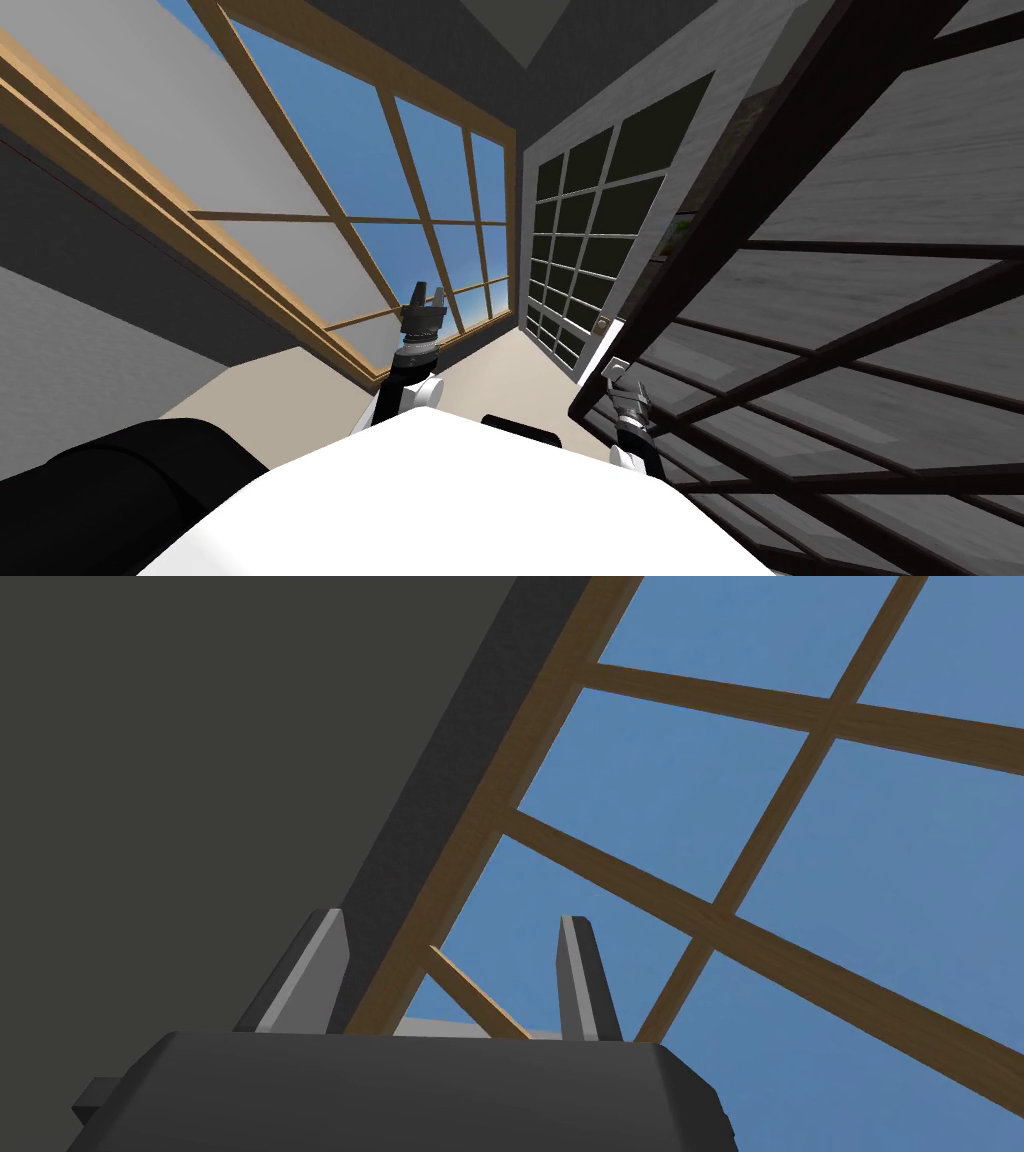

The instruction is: Pull the door open

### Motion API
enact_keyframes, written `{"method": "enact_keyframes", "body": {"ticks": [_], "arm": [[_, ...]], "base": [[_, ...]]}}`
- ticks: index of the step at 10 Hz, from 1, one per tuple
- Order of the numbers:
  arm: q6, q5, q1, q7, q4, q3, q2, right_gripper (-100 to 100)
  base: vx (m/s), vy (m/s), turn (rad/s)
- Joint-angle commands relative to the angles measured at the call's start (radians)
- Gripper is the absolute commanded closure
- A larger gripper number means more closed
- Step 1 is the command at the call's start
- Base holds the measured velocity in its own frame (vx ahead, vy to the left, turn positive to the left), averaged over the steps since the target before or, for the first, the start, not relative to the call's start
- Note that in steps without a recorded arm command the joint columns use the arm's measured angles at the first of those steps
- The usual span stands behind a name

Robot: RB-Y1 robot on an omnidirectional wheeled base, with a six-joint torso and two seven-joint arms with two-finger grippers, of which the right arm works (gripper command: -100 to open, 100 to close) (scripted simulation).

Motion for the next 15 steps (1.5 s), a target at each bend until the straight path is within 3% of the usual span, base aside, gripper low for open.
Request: {"method": "enact_keyframes", "body": {"ticks": [1, 11, 15], "arm": [[0.001, -0.025, 0.0, -0.05, -0.013, 0.007, 0.01, -100], [0.002, -0.126, 0.004, -0.287, -0.064, 0.037, 0.052, -100], [0.003, -0.182, 0.006, -0.407, -0.093, 0.053, 0.075, -100]], "base": [[-0.057, -0.017, 0.057], [-0.066, -0.007, 0.037], [-0.076, -0.009, 0.045]]}}
